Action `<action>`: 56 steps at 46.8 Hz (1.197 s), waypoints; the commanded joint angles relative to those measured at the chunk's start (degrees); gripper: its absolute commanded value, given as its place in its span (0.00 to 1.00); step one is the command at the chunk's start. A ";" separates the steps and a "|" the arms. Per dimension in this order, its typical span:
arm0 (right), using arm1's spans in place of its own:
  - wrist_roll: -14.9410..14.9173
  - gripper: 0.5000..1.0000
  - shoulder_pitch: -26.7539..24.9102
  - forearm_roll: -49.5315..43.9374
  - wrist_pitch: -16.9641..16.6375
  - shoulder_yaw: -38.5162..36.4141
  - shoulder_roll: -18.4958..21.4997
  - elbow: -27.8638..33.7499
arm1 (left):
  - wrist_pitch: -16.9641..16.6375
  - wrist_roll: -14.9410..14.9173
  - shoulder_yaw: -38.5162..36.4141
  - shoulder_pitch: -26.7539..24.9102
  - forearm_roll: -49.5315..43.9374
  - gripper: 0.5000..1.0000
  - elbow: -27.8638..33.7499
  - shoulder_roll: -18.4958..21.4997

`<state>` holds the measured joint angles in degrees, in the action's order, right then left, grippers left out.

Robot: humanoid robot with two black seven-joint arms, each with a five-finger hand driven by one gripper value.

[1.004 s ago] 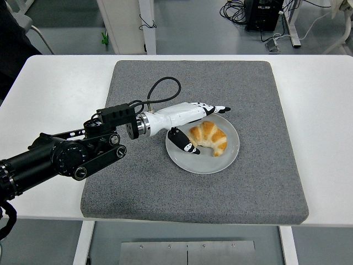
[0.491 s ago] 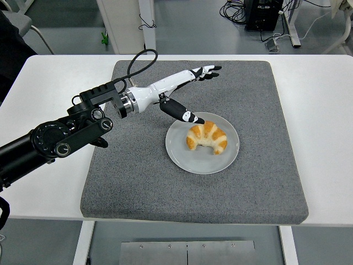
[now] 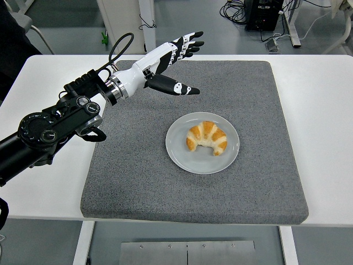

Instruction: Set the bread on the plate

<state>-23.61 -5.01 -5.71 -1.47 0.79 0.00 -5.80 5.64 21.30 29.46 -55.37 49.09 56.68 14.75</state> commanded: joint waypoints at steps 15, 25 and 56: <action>-0.03 1.00 0.00 0.00 -0.02 0.00 0.00 0.00 | -9.95 -0.12 2.00 2.11 -10.05 0.94 -0.69 -0.86; -0.03 1.00 0.00 0.00 -0.03 0.00 0.00 0.00 | -11.00 0.32 3.05 3.25 -14.63 0.94 -0.69 -0.95; -0.03 1.00 0.00 0.00 0.06 0.00 0.00 0.00 | -16.19 0.59 13.77 8.35 -27.73 0.93 -1.21 -1.12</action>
<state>-23.61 -5.01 -5.71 -1.41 0.79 0.00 -5.80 -10.57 21.83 41.68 -47.27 22.64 55.89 13.69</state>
